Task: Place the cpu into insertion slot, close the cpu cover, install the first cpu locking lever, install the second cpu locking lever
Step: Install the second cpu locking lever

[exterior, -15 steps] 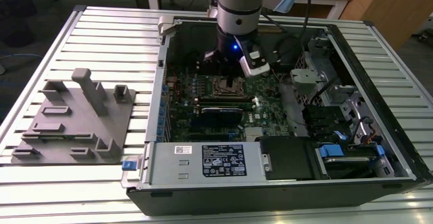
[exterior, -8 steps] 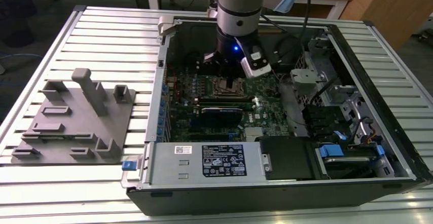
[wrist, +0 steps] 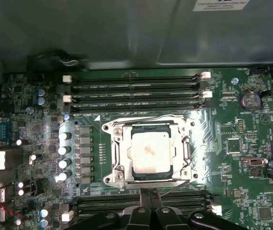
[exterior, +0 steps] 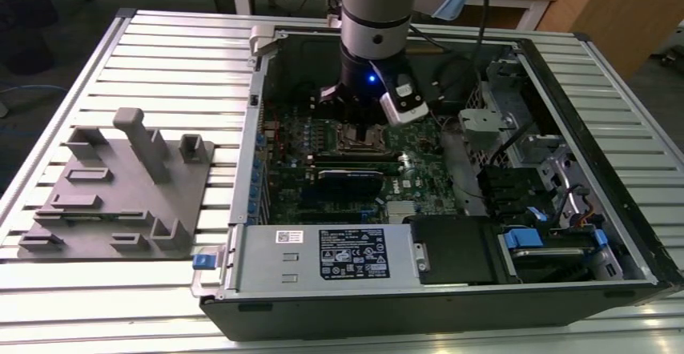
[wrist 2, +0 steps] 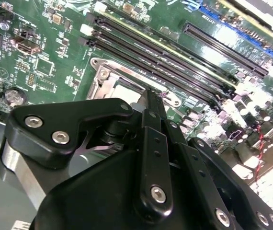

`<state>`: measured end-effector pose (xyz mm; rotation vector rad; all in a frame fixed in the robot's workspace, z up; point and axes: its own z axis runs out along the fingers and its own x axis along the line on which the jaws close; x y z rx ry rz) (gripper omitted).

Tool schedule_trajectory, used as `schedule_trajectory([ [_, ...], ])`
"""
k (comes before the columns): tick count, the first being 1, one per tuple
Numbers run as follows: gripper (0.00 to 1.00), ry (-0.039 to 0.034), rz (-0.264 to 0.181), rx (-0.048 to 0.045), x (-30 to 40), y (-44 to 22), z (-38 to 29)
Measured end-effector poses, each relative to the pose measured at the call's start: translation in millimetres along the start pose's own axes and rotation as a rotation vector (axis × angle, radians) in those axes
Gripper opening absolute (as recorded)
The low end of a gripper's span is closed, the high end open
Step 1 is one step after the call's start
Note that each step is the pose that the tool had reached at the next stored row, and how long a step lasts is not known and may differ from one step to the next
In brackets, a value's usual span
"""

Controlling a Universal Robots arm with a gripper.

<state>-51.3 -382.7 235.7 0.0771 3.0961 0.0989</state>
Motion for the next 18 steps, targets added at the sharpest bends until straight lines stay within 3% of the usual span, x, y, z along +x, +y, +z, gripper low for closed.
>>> schedule_trajectory([
  [18,0.1,0.002,-0.034,-0.0014,13.7,-9.6,7.0],
])
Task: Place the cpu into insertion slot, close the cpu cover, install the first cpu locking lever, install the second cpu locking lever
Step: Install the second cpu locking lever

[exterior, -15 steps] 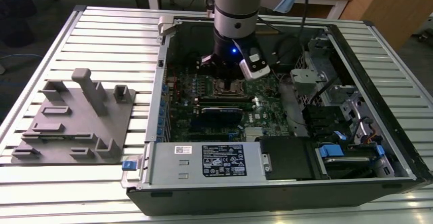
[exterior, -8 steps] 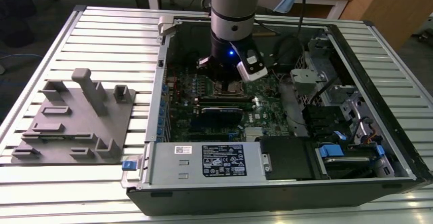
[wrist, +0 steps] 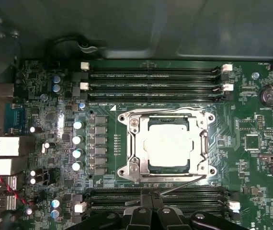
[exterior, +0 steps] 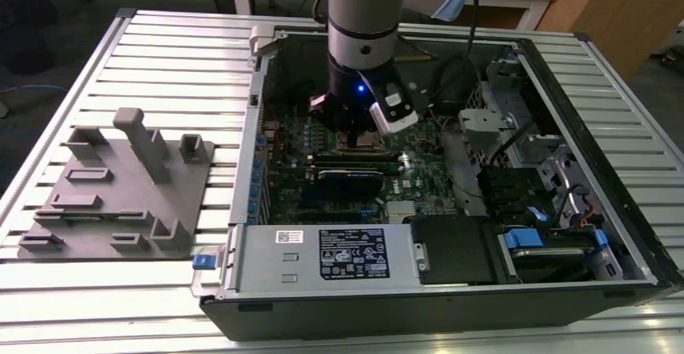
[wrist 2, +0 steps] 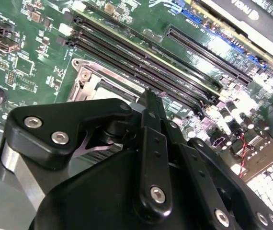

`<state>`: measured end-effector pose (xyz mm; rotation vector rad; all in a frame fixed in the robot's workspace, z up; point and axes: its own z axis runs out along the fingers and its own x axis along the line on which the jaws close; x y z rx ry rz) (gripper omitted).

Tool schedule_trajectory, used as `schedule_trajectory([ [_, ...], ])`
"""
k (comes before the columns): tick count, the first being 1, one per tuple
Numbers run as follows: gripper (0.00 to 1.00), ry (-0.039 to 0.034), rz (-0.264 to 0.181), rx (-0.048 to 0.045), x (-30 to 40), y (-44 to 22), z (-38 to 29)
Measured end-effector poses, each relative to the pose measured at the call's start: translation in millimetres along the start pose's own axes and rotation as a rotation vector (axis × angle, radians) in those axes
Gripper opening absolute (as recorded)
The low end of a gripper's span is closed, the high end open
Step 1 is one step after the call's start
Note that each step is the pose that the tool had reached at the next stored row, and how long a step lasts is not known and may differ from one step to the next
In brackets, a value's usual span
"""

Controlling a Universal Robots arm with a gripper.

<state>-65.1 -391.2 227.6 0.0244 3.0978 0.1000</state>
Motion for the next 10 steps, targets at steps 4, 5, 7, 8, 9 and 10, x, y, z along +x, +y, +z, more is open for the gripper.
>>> schedule_trajectory([
  [4,0.1,0.0002,-0.001,0.0001,2.6,-0.6,2.7],
  [5,0.1,0.0002,-0.001,0.0002,3.5,-0.7,3.1],
  [7,0.1,0.0002,-0.002,0.0,5.6,-0.8,4.1],
  [8,0.1,0.0002,-0.002,0.0,6.5,-0.8,4.6],
  [9,0.1,0.0002,-0.002,0.0,7.2,-0.9,5.0],
  [10,0.1,0.0002,-0.003,0.0,7.7,-0.9,5.2],
])
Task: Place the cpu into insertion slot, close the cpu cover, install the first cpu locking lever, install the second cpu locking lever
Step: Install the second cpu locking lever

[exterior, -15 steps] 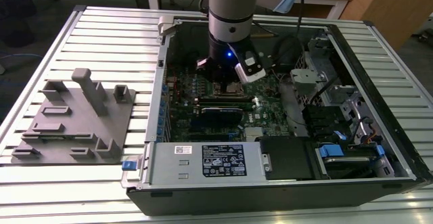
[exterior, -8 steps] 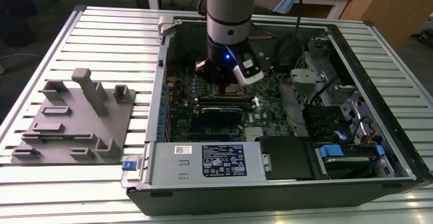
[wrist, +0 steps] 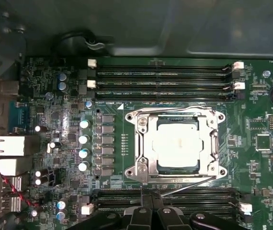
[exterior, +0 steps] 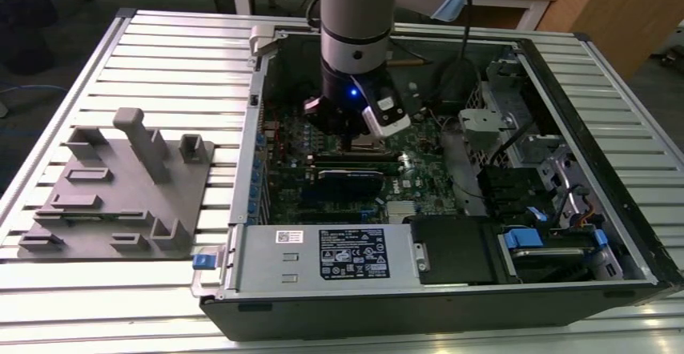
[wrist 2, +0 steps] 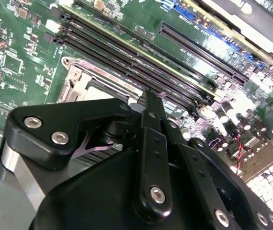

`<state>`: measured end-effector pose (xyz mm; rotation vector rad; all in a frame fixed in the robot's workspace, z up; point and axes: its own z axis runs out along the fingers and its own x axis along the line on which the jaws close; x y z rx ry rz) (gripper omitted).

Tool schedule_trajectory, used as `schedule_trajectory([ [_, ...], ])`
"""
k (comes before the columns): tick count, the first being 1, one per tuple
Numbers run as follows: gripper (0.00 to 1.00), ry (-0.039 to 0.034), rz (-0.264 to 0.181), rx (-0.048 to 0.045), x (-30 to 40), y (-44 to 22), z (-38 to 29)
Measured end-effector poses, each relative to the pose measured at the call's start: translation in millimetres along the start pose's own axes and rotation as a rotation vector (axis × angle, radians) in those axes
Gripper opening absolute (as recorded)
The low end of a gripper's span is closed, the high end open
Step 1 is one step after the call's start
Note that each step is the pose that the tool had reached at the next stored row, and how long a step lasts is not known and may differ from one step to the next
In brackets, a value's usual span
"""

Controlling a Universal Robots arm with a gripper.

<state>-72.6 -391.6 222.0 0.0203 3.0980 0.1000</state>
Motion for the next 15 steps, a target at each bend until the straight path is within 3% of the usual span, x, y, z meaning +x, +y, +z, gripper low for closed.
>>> schedule_trajectory([
  [15,0.1,0.0009,-0.014,0.0044,1.0,-0.1,0.7],
])
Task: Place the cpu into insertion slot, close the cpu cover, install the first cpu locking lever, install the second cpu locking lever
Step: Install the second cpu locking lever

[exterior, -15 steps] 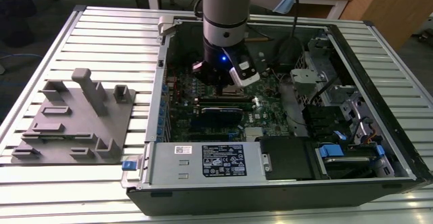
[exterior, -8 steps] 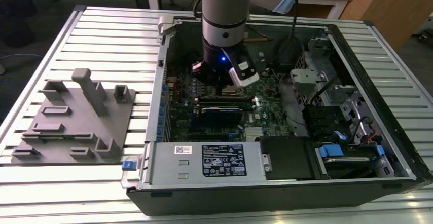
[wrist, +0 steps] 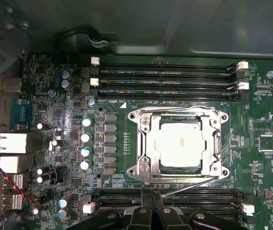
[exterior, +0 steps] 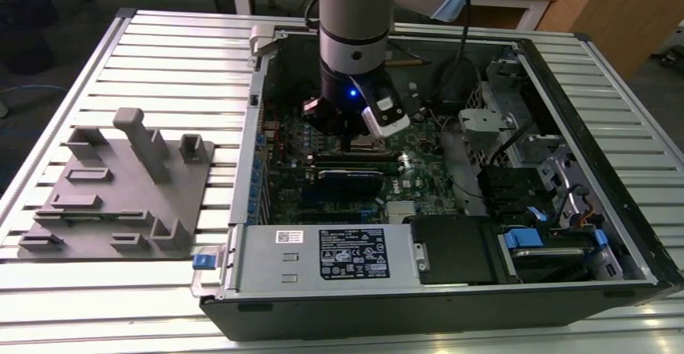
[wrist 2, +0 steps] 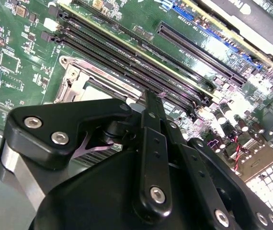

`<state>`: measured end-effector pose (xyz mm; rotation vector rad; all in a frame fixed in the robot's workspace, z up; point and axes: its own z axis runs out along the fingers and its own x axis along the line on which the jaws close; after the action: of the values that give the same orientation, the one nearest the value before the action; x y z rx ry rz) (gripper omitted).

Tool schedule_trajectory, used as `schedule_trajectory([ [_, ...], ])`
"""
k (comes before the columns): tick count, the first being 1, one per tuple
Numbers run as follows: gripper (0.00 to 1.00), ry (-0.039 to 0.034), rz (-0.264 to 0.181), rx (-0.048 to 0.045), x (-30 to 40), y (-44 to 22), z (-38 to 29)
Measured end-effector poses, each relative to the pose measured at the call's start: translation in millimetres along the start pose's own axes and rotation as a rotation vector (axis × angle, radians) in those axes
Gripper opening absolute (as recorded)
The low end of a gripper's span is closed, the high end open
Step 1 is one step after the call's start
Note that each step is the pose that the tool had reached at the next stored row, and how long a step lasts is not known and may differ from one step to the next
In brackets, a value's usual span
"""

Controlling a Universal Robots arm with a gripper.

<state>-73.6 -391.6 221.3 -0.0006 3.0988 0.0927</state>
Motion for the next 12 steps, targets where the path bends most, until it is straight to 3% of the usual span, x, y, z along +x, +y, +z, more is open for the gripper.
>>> schedule_trajectory([
  [12,0.1,-0.0001,0.0,0.0007,0.4,0.0,1.1],
])
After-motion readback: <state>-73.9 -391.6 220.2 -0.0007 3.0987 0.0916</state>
